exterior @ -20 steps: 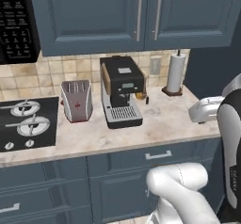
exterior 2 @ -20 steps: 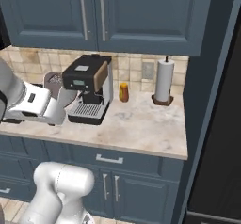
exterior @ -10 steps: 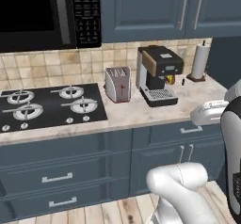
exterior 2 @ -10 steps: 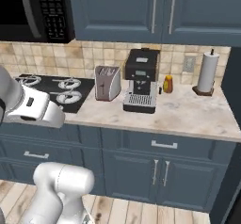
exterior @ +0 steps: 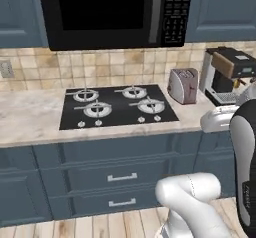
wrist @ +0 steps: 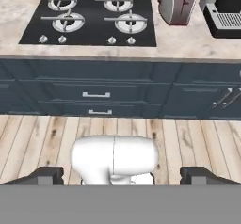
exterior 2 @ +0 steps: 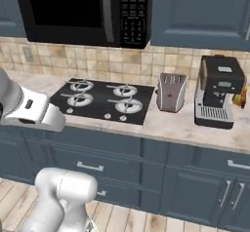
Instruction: Close all open cabinet doors.
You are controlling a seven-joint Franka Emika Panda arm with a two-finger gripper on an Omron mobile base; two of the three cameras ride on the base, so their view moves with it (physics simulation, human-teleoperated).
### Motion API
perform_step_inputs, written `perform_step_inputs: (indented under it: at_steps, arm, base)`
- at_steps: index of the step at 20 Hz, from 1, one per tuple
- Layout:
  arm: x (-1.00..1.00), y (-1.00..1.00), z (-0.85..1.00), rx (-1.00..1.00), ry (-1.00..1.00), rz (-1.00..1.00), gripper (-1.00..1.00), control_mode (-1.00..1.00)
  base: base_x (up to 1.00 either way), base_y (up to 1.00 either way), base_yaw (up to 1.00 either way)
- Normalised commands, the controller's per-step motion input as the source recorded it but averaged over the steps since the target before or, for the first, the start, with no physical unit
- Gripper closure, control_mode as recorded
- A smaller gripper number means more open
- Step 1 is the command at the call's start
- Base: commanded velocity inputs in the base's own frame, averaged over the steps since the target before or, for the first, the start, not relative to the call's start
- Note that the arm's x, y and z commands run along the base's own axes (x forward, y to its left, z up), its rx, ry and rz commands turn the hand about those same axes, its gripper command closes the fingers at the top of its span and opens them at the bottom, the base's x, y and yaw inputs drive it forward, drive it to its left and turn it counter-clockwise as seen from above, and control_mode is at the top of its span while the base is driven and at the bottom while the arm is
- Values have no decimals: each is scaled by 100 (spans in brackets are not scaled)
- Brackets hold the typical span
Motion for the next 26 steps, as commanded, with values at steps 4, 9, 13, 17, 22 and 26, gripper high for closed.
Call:
perform_step_inputs:
  at_steps: [4,9,13,17,22,26]
  arm:
    - [0,0,0,0,0,0,-100,100]
    - [0,0,0,0,0,0,-100,100]
    - [0,0,0,0,0,0,-100,100]
    - [0,0,0,0,0,0,-100,100]
    - [0,0,0,0,0,0,-100,100]
    - [0,0,0,0,0,0,-100,100]
  base:
    - [-11,99,79]
    - [-23,72,93]
    - [-3,56,94]
    - [30,63,76]
    - [100,21,28]
    - [100,0,0]
